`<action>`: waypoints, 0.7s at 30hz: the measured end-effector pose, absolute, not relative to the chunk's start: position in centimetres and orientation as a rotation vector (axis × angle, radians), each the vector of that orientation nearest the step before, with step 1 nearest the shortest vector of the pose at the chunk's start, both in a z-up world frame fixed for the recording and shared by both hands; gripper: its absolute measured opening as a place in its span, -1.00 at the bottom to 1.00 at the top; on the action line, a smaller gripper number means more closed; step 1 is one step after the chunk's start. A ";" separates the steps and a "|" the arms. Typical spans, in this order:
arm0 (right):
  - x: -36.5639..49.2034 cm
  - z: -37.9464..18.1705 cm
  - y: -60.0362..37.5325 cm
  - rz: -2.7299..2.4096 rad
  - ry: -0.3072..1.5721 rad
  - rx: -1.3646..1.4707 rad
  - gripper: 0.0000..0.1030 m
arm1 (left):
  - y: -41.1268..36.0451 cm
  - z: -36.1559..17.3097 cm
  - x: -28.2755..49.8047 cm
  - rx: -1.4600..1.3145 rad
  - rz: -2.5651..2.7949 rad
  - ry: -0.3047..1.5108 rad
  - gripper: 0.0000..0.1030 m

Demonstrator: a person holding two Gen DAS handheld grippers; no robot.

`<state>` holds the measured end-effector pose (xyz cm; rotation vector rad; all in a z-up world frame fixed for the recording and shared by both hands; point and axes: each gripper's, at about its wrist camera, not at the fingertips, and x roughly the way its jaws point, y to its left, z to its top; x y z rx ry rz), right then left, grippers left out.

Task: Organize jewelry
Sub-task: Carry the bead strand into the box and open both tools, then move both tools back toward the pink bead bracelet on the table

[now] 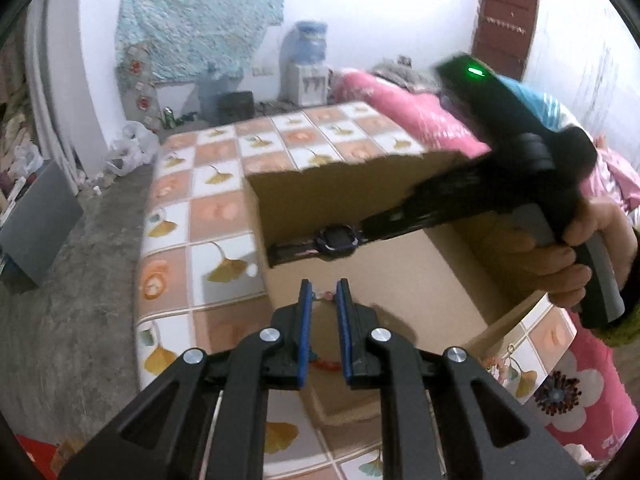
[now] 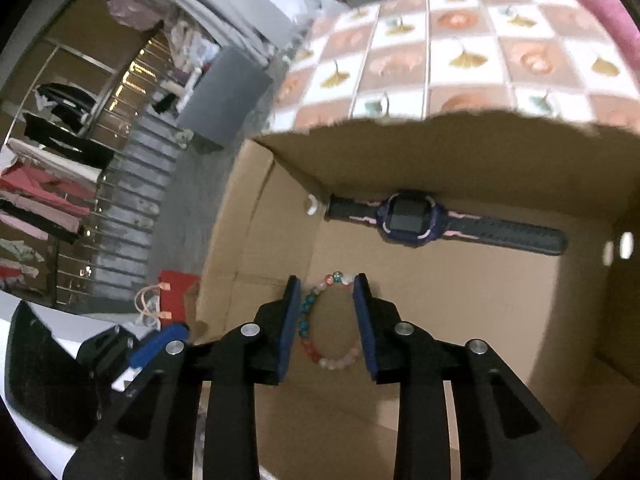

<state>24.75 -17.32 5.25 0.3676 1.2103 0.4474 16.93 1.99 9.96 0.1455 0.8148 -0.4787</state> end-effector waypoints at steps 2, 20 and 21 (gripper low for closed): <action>24.0 6.5 -17.9 0.448 1.164 0.370 -0.43 | 2.8 10.7 16.1 0.125 -0.475 0.789 -0.77; 7.2 7.7 -22.1 0.489 0.935 0.345 -0.12 | 5.8 8.5 6.1 0.009 -0.591 0.716 -0.47; 6.8 7.0 -22.4 0.477 0.947 0.359 -0.12 | 5.5 7.7 5.9 0.020 -0.586 0.733 -0.47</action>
